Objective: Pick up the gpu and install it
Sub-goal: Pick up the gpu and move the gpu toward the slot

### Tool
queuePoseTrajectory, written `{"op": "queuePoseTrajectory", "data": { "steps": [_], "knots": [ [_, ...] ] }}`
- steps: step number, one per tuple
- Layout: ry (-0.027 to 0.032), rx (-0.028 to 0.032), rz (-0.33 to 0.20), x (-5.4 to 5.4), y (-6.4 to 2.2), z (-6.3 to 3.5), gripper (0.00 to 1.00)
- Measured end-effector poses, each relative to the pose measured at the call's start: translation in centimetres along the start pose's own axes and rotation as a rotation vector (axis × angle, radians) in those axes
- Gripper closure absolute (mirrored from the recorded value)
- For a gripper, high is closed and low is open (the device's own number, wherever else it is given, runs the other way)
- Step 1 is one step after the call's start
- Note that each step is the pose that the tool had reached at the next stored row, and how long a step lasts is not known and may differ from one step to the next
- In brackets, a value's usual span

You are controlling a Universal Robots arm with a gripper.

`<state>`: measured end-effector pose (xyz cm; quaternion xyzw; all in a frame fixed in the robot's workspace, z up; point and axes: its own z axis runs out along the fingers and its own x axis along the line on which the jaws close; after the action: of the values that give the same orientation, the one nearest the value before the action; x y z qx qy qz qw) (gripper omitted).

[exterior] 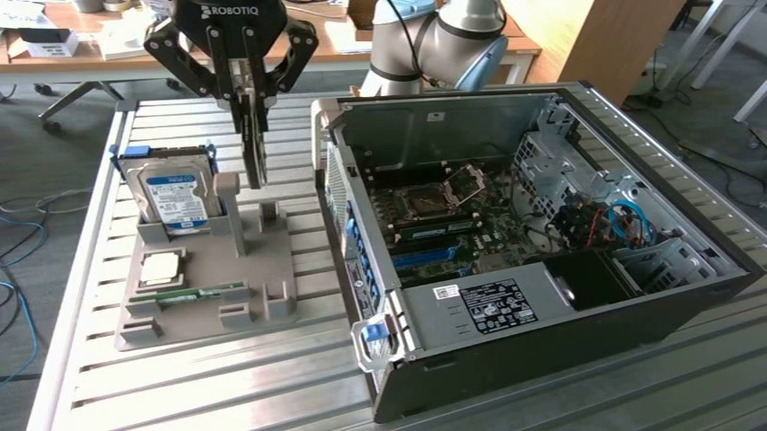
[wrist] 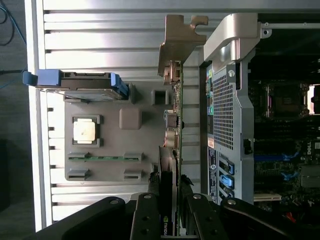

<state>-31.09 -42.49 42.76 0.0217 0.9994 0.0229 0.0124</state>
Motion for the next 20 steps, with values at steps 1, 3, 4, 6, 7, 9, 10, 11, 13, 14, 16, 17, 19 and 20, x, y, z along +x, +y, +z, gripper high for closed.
{"op": "queuePoseTrajectory", "data": {
  "steps": [1, 3, 4, 6, 7, 9, 10, 11, 13, 14, 16, 17, 19, 20],
  "knots": [
    [0.0001, 0.0000, 0.000, 0.0, 0.00, 0.00, 0.74],
    [0.0003, 0.0002, 0.000, 0.0, 0.01, -0.02, 0.74],
    [0.0003, 0.0002, 0.000, -0.1, 0.01, -0.02, 0.74],
    [0.0001, 0.0001, 0.000, -0.2, 0.01, 0.00, 0.74],
    [0.0002, 0.0001, 0.000, -0.2, 0.01, 0.00, 0.74],
    [0.0001, 0.0001, 0.000, -0.4, 0.02, 0.00, 0.74],
    [0.0001, 0.0001, 0.000, -0.5, 0.03, 0.01, 0.74],
    [0.0001, 0.0000, 0.000, -0.7, 0.03, 0.01, 0.74],
    [0.0002, -0.0003, 0.000, -1.0, 0.04, 0.02, 0.74],
    [0.0002, -0.0008, 0.000, -1.1, 0.05, 0.02, 0.74],
    [0.0003, -0.0018, 0.000, -1.5, 0.06, 0.03, 0.74],
    [0.0003, -0.0024, 0.000, -1.7, 0.07, 0.03, 0.74],
    [0.0003, -0.0036, 0.000, -2.1, 0.09, 0.05, 0.74],
    [0.0003, -0.0041, 0.000, -2.3, 0.10, 0.05, 0.74]
  ]
}}
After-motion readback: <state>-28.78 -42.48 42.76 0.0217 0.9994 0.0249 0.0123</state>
